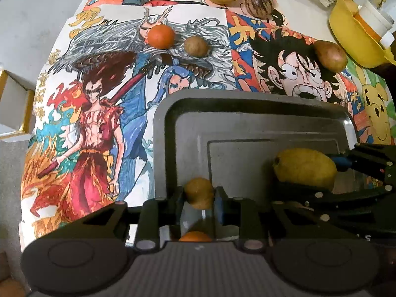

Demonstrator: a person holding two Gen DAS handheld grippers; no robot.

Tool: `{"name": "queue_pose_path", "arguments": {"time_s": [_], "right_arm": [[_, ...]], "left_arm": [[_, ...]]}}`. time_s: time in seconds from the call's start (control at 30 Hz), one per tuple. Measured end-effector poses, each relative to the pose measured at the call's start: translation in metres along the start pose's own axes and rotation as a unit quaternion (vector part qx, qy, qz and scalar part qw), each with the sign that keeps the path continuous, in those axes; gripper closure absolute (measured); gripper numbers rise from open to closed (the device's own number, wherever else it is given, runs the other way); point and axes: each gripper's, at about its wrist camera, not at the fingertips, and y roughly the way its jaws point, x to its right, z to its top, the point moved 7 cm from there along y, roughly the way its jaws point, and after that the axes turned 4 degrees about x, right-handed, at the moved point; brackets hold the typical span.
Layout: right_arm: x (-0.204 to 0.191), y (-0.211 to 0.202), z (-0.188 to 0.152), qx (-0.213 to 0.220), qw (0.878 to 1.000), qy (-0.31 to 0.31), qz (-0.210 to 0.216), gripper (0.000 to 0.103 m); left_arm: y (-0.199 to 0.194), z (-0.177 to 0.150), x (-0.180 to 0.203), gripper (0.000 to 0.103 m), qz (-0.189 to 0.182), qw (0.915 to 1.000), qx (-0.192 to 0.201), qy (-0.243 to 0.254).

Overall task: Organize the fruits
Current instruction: 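Lower the pear into the tray with the right tool while the left tool drops the brown fruit there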

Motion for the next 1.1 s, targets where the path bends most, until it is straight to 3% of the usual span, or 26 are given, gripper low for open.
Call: {"name": "queue_pose_path", "arguments": {"time_s": [0.17,0.27,0.53,0.7,0.97,1.1], "right_arm": [[0.002,-0.006,-0.008,0.002,1.000,0.016,0.016,0.037],[0.005,-0.013,-0.013,0.011,0.999,0.028,0.023,0.032],[0.005,-0.037,-0.023,0.035,0.999,0.023,0.029,0.012],[-0.006,-0.052,-0.035,0.046,0.998,-0.014,0.030,0.001],[-0.022,-0.060,-0.062,0.018,0.997,-0.057,0.051,0.001],[-0.018,-0.065,-0.071,0.014,0.998,-0.057,0.034,0.001]], "left_arm": [[-0.005,-0.006,0.001,0.071,0.002,1.0000,-0.002,-0.004],[-0.013,-0.009,0.003,0.064,0.006,1.0000,0.003,-0.004],[-0.039,-0.019,0.007,0.019,0.002,0.9993,0.037,-0.009],[-0.057,-0.030,0.008,0.003,-0.006,0.9975,0.068,-0.021],[-0.069,-0.066,0.014,0.001,-0.002,0.9969,0.077,0.016],[-0.068,-0.086,0.019,0.001,0.007,0.9969,0.069,0.038]]}}
